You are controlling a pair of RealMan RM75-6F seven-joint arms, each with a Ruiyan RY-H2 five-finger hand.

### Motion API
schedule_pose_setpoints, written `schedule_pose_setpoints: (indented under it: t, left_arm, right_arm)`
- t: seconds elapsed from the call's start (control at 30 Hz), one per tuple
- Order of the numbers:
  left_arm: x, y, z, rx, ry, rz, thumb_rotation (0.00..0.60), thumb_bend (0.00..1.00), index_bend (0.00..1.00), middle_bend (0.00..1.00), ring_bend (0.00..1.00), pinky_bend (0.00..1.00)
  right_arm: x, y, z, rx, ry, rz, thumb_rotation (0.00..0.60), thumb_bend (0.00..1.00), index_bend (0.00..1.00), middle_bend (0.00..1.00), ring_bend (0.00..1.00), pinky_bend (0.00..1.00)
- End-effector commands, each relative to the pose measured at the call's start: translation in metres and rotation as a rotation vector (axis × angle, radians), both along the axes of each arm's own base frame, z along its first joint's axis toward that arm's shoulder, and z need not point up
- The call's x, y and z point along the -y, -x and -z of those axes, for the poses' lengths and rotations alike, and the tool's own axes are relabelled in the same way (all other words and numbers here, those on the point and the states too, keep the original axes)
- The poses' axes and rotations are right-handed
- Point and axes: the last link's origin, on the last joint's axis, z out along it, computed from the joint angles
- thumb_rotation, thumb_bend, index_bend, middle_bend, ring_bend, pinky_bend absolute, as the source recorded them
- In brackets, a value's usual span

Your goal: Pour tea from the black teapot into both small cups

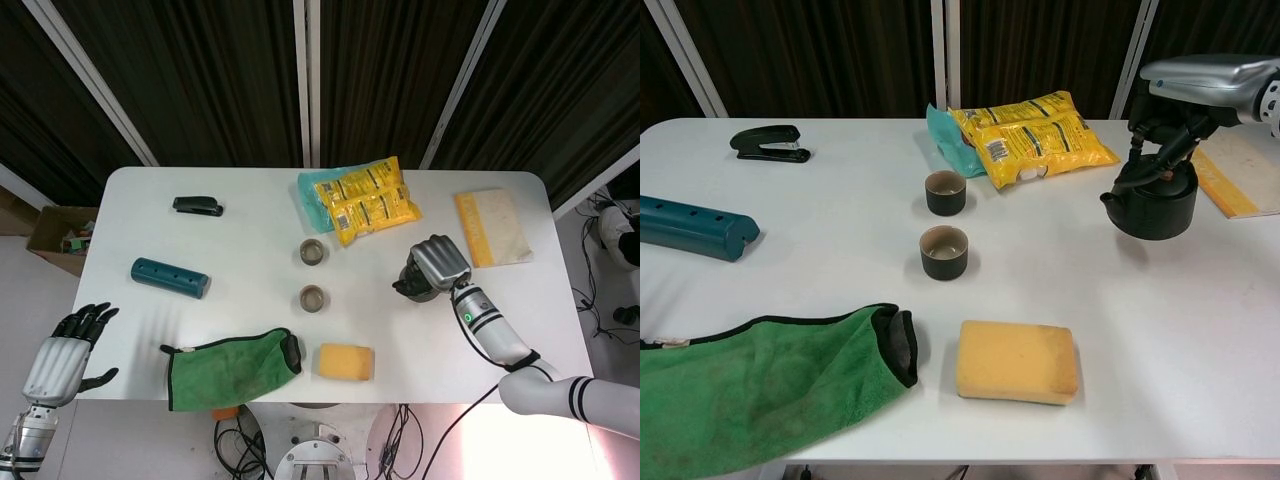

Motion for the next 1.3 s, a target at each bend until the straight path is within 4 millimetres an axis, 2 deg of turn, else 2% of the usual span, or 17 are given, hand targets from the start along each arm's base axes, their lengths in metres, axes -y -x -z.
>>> schedule_pose_setpoints:
  t: [0.03, 0.2, 0.47, 1.3]
  left_arm:
    - [-0.0002, 0.0004, 0.0003, 0.001, 0.0, 0.0, 0.6, 0.07, 0.15, 0.12, 0.11, 0.22]
    - [-0.0004, 0.0011, 0.0014, 0.003, 0.003, -0.001, 0.6, 0.07, 0.15, 0.12, 0.11, 0.22]
    - [0.0005, 0.0022, 0.0013, 0.004, 0.002, -0.003, 0.6, 0.07, 0.15, 0.12, 0.11, 0.22]
    - [0.001, 0.0034, 0.0011, 0.005, 0.0, -0.006, 0.6, 0.07, 0.15, 0.12, 0.11, 0.22]
  right_arm:
    - [0.0002, 0.0006, -0.0002, 0.007, 0.002, 0.0, 0.428, 0.15, 1.0, 1.0, 1.0, 0.5]
    - [0.0003, 0.0005, -0.0008, 0.019, 0.002, -0.004, 0.428, 0.19, 1.0, 1.0, 1.0, 0.52]
    - [-0.0007, -0.0007, -0.0012, 0.03, 0.002, -0.016, 0.432, 0.32, 1.0, 1.0, 1.0, 0.53]
    - [0.0002, -0.0017, -0.0037, 0.054, -0.001, -0.018, 0.433, 0.4, 1.0, 1.0, 1.0, 0.55]
